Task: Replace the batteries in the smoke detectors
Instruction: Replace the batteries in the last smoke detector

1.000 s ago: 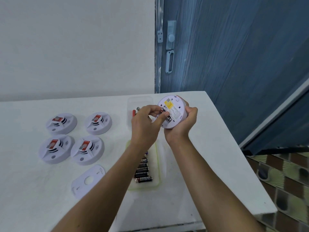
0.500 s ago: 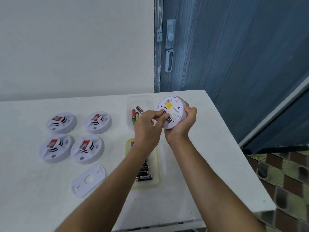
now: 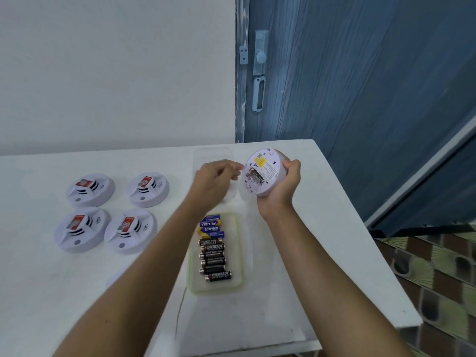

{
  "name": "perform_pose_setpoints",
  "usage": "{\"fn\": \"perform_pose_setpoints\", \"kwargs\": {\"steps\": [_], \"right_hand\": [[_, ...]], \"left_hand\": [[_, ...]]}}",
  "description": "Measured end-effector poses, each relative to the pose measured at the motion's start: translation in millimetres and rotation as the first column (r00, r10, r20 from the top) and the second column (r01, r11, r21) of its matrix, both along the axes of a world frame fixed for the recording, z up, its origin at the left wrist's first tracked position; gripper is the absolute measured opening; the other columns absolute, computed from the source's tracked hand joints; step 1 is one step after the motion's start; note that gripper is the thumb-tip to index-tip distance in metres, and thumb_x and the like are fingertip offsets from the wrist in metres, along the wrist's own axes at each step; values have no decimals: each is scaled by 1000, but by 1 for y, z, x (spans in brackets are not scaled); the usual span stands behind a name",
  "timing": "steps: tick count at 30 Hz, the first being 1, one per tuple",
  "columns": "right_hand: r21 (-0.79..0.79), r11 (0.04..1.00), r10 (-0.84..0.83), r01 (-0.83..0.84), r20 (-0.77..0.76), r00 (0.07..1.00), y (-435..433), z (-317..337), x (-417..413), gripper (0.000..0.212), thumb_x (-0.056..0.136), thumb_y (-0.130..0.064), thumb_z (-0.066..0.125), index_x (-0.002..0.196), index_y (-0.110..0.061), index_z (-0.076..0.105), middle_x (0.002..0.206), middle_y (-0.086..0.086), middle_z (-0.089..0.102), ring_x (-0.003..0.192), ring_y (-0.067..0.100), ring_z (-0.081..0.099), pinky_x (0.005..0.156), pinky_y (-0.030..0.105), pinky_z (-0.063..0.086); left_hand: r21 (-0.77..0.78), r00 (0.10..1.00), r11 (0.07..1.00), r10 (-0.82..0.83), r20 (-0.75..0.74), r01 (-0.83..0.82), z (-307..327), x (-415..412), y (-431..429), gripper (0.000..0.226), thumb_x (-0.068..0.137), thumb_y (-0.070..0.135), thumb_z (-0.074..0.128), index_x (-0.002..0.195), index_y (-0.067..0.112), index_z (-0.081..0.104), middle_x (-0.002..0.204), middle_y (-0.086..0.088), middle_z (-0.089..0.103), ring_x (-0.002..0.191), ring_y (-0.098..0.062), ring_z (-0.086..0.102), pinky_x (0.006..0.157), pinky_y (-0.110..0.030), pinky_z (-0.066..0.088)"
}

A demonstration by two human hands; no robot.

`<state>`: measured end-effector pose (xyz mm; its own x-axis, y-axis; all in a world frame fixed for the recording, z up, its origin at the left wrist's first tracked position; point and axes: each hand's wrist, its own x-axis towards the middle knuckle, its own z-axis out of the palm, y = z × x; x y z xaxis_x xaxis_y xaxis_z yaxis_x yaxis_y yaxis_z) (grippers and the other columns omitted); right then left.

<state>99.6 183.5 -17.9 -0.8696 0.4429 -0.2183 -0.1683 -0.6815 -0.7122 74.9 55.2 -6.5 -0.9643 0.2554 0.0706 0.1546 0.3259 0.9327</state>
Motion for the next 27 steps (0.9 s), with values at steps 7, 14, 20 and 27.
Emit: {"fn": "perform_pose_setpoints", "kwargs": {"steps": [7, 14, 20, 27], "right_hand": [[-48, 999, -16, 16, -2, 1000, 12, 0, -9, 35, 93, -30, 33, 103, -13, 62, 83, 5, 63, 81, 24, 58, 65, 28, 45], [-51, 999, -7, 6, -4, 1000, 14, -5, -20, 47, 75, -39, 42, 108, -14, 65, 99, 12, 64, 95, 33, 59, 72, 33, 48], [-58, 998, -3, 1, -37, 999, 17, -7, -24, 40, 85, -36, 37, 104, -15, 65, 88, 6, 65, 90, 27, 60, 69, 29, 50], [-131, 991, 30, -40, -80, 996, 14, -2, -21, 35, 93, -31, 29, 81, -19, 59, 68, -2, 61, 68, 18, 55, 61, 26, 44]], "left_hand": [[-637, 986, 769, -61, -154, -52, -11, -68, -12, 33, 90, -4, 49, 111, 9, 70, 116, -6, 67, 104, -23, 63, 83, -20, 43], [-943, 950, 320, -255, -178, -91, -32, -96, 0, 40, 88, 3, 47, 118, 25, 62, 118, 2, 64, 112, -23, 52, 94, -35, 30], [-891, 920, 423, -261, -293, -164, -39, -100, 7, 34, 89, 2, 46, 107, 25, 64, 100, 6, 69, 96, -20, 58, 86, -33, 24], [-392, 942, 907, 15, -336, -154, -12, -73, 7, 14, 94, 19, 58, 105, 12, 62, 90, -3, 71, 78, -15, 66, 73, -24, 51]]}}
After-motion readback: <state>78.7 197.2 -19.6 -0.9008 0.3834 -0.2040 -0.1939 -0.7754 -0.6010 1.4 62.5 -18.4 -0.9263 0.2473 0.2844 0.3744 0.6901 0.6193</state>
